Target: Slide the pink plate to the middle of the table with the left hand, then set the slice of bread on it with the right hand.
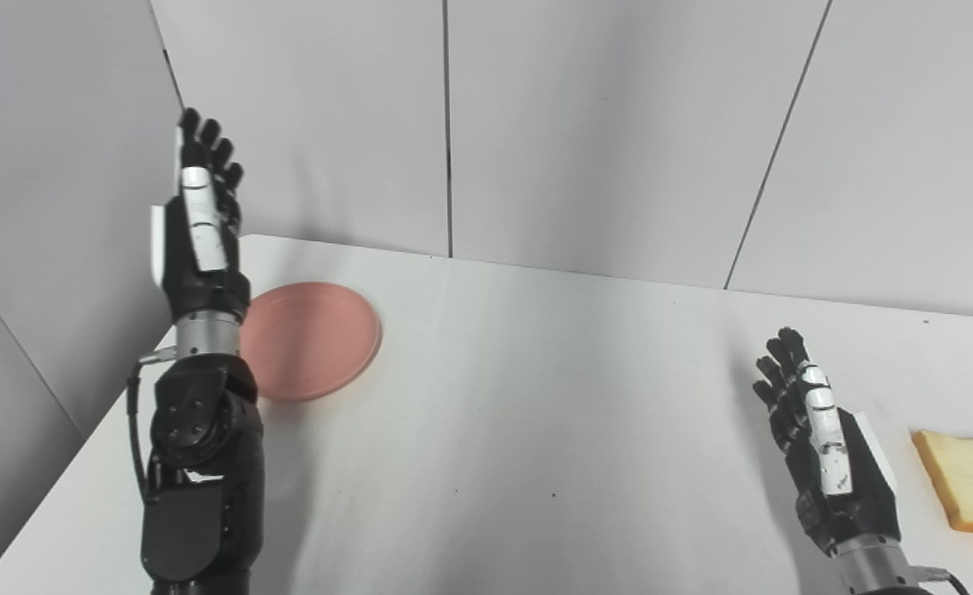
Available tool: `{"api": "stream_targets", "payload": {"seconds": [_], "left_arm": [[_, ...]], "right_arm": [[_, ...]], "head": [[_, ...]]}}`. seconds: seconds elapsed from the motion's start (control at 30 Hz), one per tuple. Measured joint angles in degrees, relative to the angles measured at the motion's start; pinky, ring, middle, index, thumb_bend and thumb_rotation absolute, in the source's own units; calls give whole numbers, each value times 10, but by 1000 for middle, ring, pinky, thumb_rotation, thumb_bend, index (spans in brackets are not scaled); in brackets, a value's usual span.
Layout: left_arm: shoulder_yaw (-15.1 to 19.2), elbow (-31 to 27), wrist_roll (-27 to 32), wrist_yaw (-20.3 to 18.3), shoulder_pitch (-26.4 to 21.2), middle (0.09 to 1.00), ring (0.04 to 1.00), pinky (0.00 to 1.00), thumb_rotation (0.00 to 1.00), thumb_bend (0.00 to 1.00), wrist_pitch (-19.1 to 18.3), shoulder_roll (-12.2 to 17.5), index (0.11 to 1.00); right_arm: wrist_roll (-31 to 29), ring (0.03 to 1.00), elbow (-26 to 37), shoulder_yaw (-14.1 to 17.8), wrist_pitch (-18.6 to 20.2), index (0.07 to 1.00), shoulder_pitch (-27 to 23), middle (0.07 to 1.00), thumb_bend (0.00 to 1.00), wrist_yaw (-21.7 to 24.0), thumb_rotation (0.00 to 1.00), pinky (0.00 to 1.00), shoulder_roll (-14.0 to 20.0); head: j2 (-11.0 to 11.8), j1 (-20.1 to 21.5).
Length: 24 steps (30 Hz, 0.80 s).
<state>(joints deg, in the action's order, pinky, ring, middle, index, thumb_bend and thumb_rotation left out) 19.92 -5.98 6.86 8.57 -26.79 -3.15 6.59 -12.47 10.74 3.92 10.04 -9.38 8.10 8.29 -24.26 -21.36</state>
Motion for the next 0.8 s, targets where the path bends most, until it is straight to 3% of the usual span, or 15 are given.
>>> {"api": "stream_targets", "payload": {"seconds": [0.2,0.8], "left_arm": [[17,5,0,27,0,990,987,994,1000,723,0,12,997],[51,73,39,30,0,1000,1000,1000,1000,719,12,38,1000]], "right_arm": [[0,1000,0,0,0,1000,0,1000,135,0,1000,1000,0],[1,1000,-4,1,0,1000,0,1000,136,0,1000,1000,4]], "head": [[0,-3],[-2,-5]]}}
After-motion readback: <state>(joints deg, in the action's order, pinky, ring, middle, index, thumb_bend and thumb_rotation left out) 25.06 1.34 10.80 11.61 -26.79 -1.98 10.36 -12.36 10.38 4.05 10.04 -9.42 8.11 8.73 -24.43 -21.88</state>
